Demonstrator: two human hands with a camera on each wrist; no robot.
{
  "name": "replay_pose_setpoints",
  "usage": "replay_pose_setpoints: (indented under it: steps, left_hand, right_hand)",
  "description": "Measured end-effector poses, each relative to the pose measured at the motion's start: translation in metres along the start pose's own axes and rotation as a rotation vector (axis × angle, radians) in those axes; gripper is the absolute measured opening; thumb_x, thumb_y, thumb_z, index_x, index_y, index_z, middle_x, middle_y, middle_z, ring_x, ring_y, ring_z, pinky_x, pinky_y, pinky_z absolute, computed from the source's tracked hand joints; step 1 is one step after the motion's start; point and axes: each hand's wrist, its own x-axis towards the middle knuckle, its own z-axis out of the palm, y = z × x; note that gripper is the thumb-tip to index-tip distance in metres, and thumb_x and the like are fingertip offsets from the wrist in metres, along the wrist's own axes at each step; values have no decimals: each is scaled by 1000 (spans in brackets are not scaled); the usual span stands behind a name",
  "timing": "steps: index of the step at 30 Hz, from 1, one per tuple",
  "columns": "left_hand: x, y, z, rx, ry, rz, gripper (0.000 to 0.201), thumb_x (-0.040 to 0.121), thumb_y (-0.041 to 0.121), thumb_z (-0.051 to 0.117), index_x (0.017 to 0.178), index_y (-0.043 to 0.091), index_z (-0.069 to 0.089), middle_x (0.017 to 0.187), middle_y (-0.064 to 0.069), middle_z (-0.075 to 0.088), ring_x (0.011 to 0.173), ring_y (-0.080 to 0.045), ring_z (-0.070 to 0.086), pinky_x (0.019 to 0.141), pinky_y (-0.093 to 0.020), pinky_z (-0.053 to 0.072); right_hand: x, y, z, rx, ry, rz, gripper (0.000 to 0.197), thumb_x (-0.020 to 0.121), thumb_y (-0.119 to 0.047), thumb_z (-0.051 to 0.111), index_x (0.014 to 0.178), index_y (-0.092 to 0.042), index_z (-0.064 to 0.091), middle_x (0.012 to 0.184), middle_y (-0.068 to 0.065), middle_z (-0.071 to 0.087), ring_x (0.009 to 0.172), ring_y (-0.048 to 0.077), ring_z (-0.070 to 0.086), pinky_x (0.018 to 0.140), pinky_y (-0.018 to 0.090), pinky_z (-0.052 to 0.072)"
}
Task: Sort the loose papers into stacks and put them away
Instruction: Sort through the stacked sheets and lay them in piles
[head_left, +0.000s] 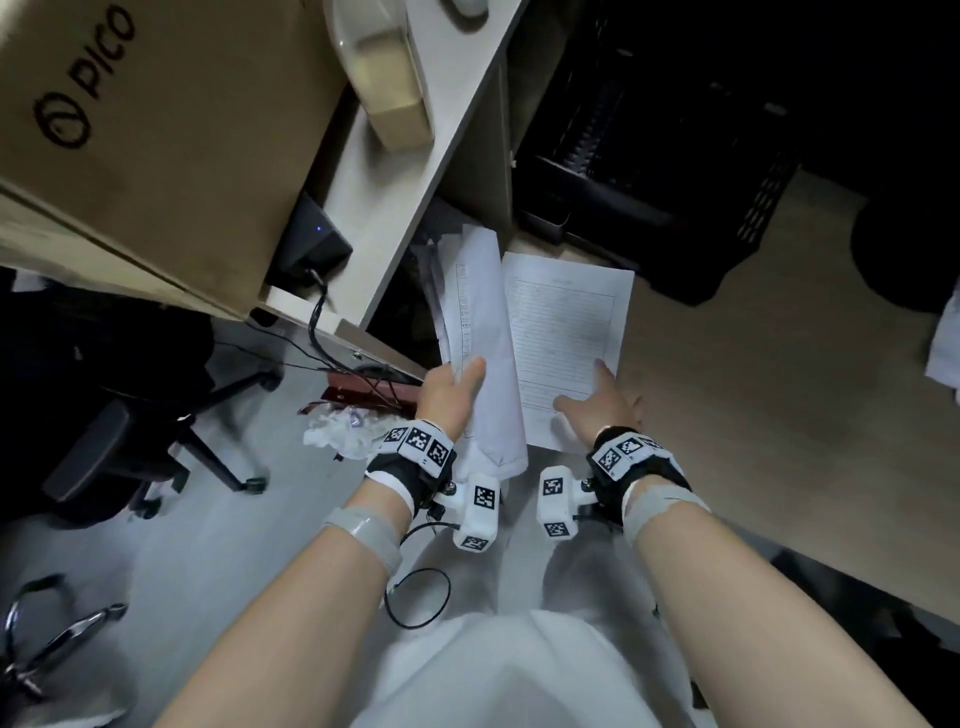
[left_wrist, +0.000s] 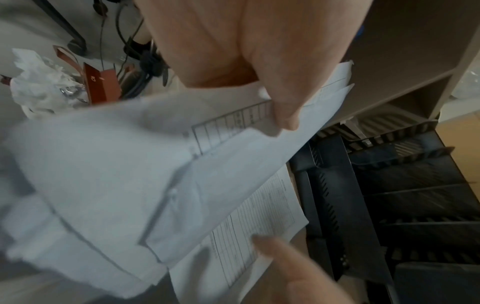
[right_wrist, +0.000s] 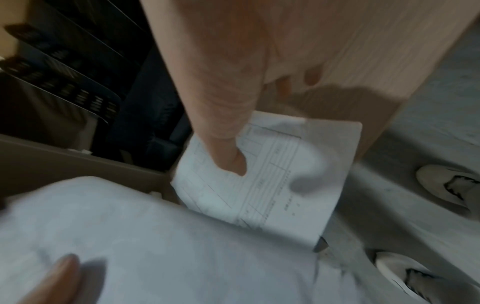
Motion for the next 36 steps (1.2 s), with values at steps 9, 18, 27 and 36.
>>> replay_pose_setpoints:
  steps: [9, 18, 27, 36]
  left_hand:
    - [-19, 29, 42, 99, -206, 75, 63, 97, 59, 37, 124, 10, 66, 121, -10, 68, 114, -26, 61, 101, -36, 45]
    - [-33, 27, 81, 188, -170, 51, 45, 105, 41, 40, 102, 3, 64, 93, -5, 64, 90, -22, 57, 74, -26, 37]
    - [-39, 26, 131, 139, -26, -2, 44, 102, 41, 43, 88, 5, 64, 90, -12, 67, 87, -26, 60, 84, -38, 48]
    - [-64, 36, 189, 102, -126, 29, 39, 104, 35, 44, 79, 8, 57, 76, -6, 57, 70, -17, 52, 73, -31, 44]
  right_hand:
    - [-44, -13, -40, 425, -280, -256, 115, 60, -69, 81, 154, -28, 28, 143, -9, 45, 129, 11, 47, 109, 43, 41]
    - [-25, 65, -74, 379, 81, -30, 23, 98, -27, 50, 87, -18, 67, 92, 1, 72, 83, 22, 69, 74, 32, 56]
    - [0, 142, -116, 369, 199, 145, 28, 100, -30, 41, 91, -15, 62, 87, 7, 66, 76, 29, 63, 66, 32, 45]
    - [0, 209, -160, 391, 372, 292, 26, 99, -28, 39, 90, -13, 58, 92, 9, 68, 76, 31, 63, 76, 41, 54]
